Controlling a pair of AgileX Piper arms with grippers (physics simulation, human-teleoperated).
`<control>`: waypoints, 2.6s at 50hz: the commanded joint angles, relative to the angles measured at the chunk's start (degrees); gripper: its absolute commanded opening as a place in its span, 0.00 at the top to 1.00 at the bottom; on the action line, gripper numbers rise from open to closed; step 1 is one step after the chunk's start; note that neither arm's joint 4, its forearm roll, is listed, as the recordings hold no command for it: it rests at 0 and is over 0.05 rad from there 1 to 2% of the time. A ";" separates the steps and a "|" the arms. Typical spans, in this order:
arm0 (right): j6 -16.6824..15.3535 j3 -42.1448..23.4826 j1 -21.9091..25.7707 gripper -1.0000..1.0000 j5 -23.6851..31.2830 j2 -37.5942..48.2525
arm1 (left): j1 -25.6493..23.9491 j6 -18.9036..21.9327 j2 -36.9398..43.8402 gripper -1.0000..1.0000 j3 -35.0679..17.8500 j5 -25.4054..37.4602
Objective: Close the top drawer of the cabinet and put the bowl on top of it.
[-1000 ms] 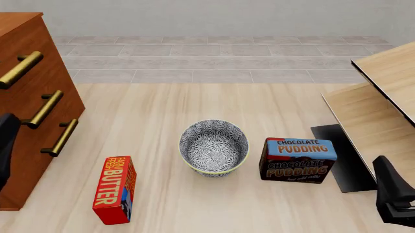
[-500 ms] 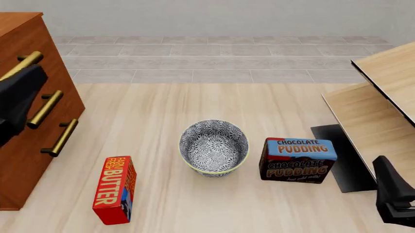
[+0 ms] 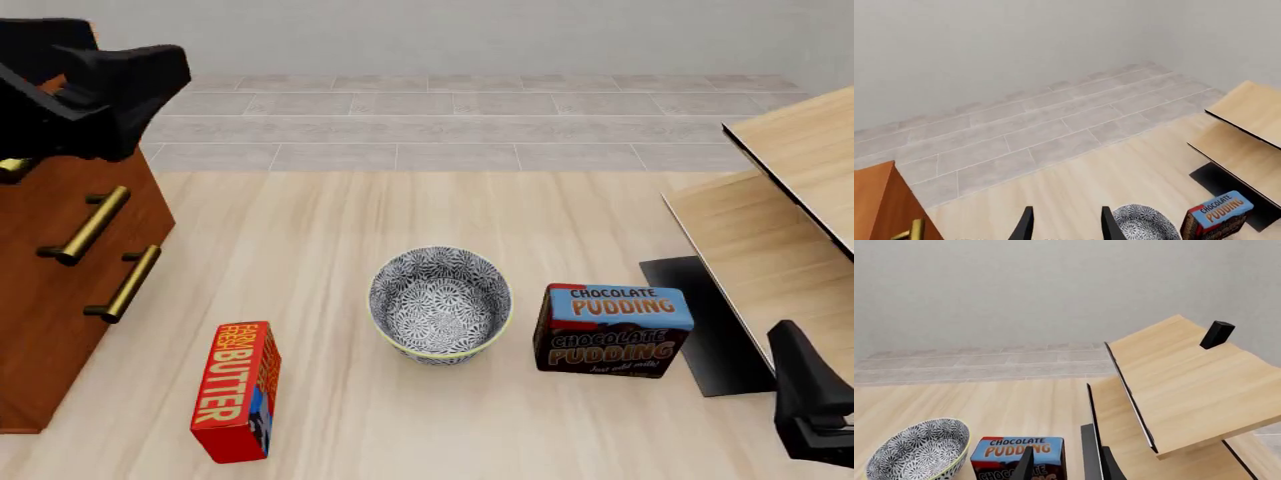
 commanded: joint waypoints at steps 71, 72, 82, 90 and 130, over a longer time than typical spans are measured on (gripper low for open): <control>1.01 -0.22 -0.27 0.00 -0.87 -0.19 | -1.05 -7.14 35.94 0.00 -8.32 -0.75; 0.99 -0.31 -0.29 0.00 -0.80 -0.19 | -1.28 -7.40 36.12 0.00 -8.40 -0.80; 0.95 -0.21 -0.33 0.00 -0.90 -0.18 | -3.09 -8.25 37.44 0.00 -8.33 -2.23; 0.91 -0.01 -0.44 0.00 -1.09 -0.18 | -4.02 -8.91 38.60 0.00 -7.96 -3.45; 0.79 0.03 -0.61 0.00 -1.05 -0.18 | -6.59 -13.55 45.45 0.00 -5.04 -9.35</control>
